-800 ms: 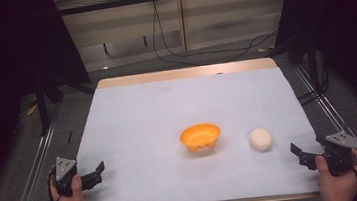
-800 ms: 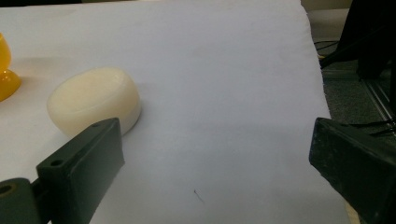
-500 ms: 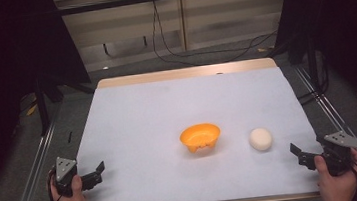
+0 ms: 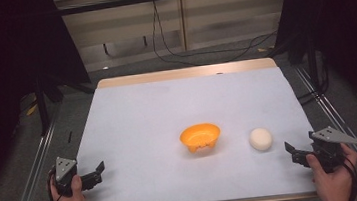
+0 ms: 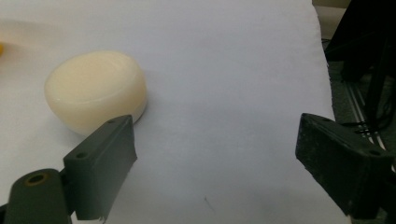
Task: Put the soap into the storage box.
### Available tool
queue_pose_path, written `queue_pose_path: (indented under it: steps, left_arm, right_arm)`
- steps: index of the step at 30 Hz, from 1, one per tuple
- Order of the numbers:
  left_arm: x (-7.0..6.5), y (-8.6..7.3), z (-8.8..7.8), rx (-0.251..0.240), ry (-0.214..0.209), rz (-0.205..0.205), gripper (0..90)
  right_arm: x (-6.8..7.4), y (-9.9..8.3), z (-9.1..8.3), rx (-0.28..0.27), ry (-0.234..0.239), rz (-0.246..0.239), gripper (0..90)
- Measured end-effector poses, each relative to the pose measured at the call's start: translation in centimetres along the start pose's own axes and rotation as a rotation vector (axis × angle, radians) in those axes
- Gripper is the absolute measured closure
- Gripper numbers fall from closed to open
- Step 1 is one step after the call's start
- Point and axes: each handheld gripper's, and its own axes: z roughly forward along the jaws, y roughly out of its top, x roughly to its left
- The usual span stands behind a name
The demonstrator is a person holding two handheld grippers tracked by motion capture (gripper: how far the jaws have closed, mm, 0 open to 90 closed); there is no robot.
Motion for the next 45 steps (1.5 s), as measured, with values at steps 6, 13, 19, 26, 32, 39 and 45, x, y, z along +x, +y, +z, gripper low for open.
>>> queue_pose_path:
  steps: [6,13,19,26,32,39,45]
  left_arm:
    - [0.0,0.0,0.1,0.007,-0.001,-0.001,0.8]
    - [0.0,0.0,0.1,-0.004,0.0,-0.008,0.7]
    - [0.0,0.0,0.1,0.004,-0.005,0.0,0.5]
    - [0.0,0.0,0.1,0.008,0.0,0.002,0.5]
    - [-0.1,0.0,0.1,0.009,0.006,0.007,0.5]
    - [-0.2,0.0,0.2,0.01,0.007,0.009,0.5]
    - [-0.2,0.0,0.1,0.007,0.005,0.005,0.5]
  right_arm:
    - [-0.2,1.3,0.3,0.115,0.07,0.0,9.1]
    - [-0.8,1.5,0.3,0.238,0.126,0.026,8.7]
    - [-1.1,1.8,0.7,0.336,0.14,0.022,7.9]
    - [-0.4,2.3,1.7,0.417,0.167,-0.007,6.7]
    - [0.2,2.9,2.2,0.441,0.175,-0.023,6.1]
    - [0.4,3.8,2.5,0.455,0.178,-0.038,6.6]
    - [0.6,3.9,3.1,0.471,0.189,-0.045,6.9]
